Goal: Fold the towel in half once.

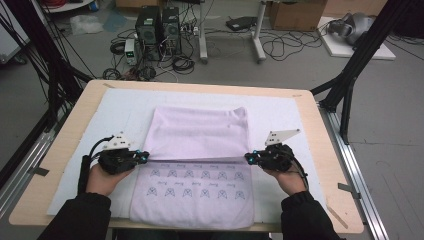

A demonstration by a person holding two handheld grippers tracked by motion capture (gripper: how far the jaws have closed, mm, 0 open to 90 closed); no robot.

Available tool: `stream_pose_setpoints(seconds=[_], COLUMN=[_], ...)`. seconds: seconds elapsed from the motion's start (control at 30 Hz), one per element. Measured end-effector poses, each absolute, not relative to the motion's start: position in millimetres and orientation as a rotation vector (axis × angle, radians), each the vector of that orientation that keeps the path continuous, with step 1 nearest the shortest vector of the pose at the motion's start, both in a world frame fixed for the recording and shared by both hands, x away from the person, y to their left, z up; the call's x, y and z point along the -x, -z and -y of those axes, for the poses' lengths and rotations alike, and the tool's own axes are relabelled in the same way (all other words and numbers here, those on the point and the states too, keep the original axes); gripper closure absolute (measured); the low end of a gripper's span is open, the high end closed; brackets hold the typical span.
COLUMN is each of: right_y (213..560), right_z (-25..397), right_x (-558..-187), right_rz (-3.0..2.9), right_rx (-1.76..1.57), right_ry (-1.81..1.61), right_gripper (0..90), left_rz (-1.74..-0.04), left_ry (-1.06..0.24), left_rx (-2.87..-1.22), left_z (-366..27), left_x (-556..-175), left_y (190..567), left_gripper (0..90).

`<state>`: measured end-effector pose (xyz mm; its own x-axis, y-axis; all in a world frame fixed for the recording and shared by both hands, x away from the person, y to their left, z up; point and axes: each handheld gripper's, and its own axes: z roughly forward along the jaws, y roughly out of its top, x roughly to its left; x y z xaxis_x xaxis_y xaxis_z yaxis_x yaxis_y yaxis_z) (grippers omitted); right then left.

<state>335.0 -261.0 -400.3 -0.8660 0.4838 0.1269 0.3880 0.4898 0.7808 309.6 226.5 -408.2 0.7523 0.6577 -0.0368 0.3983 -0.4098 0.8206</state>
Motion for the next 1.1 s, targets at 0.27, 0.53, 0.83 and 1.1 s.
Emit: stream_pose_setpoints(seconds=[0.27, 0.53, 0.83, 1.1], right_y=[385, 409, 443, 440], right_z=[261, 256, 238, 237], right_x=[-285, -276, -298, -298], right_rz=[-2.662, -2.711, -2.777, -2.779], right_rx=[-0.659, -0.631, -0.613, -0.605], right_ry=[-1.383, -1.358, -1.237, -1.221], right_gripper=[85.9, 63.1, 67.5, 87.4], left_rz=[-0.736, -0.736, -0.735, -0.732], left_ry=[-0.357, -0.3, -0.247, -0.261], left_rx=[-2.048, -2.086, -2.15, -2.142], left_z=[-236, -239, -225, -225], left_x=[-251, -247, -265, -263], left_y=[405, 422, 445, 442], left_gripper=[85.5, 67.0, 72.9, 88.1])
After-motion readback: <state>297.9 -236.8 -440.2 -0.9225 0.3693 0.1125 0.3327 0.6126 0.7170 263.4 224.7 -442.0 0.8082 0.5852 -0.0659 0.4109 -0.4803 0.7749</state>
